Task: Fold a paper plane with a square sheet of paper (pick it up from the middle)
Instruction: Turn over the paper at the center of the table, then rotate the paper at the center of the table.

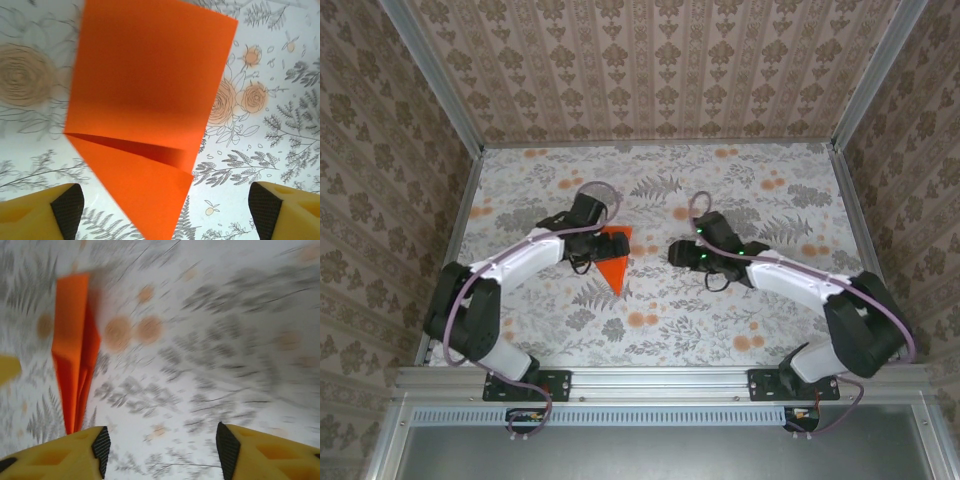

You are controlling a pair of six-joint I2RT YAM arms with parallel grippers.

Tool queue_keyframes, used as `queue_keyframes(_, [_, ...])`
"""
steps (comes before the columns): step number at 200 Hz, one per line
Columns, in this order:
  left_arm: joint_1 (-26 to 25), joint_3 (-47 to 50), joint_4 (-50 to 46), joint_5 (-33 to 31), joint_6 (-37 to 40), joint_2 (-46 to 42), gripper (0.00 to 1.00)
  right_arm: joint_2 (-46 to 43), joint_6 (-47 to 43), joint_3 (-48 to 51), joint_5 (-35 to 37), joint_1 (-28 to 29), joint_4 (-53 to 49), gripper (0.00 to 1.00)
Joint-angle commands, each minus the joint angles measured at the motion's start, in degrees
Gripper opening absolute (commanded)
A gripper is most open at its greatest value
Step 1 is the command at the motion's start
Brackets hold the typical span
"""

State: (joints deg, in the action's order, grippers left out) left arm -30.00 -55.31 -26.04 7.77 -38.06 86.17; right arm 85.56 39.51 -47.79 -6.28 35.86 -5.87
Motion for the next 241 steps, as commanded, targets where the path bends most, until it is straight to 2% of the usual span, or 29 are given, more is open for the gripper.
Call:
queue_keyframes(1, [3.1, 3.8, 1.9, 1.6, -1.2, -4.3, 0.93, 6.9, 1.8, -7.0, -2.2, 6.4, 3.4, 0.49])
queue_keyframes(17, [6.8, 6.9, 1.9, 1.6, -1.2, -7.5, 0.96, 11.9, 2.0, -11.8, -2.1, 10.9, 3.3, 0.40])
queue_keyframes(42, [11.2, 11.5, 1.7, 2.1, -1.7, -12.1, 0.99, 18.4, 1.9, -19.0, -1.0, 15.0, 0.3, 0.35])
queue_keyframes(80, [16.6, 17.0, 3.0, 4.9, -3.1, -17.6, 1.00, 26.8, 2.4, -26.9, -0.4, 16.3, -5.7, 0.32])
queue_keyframes(131, [18.2, 18.5, 4.6, 7.9, -3.1, -18.0, 1.00, 32.2, -1.5, -31.1, -0.2, 15.9, -11.9, 0.32])
queue_keyframes(156, [18.3, 18.4, 5.1, 9.1, -2.9, -17.1, 1.00, 32.2, -7.7, -29.5, -1.9, 14.9, -14.4, 0.32])
queue_keyframes(211, [18.2, 18.7, 7.8, 13.1, -3.1, -16.3, 1.00, 24.8, -31.8, -18.2, -2.9, 14.1, -20.9, 0.34])
queue_keyframes(241, [17.1, 18.8, 9.8, 14.5, -4.2, -16.2, 1.00, 17.6, -33.7, -14.8, -1.6, 14.0, -19.3, 0.36])
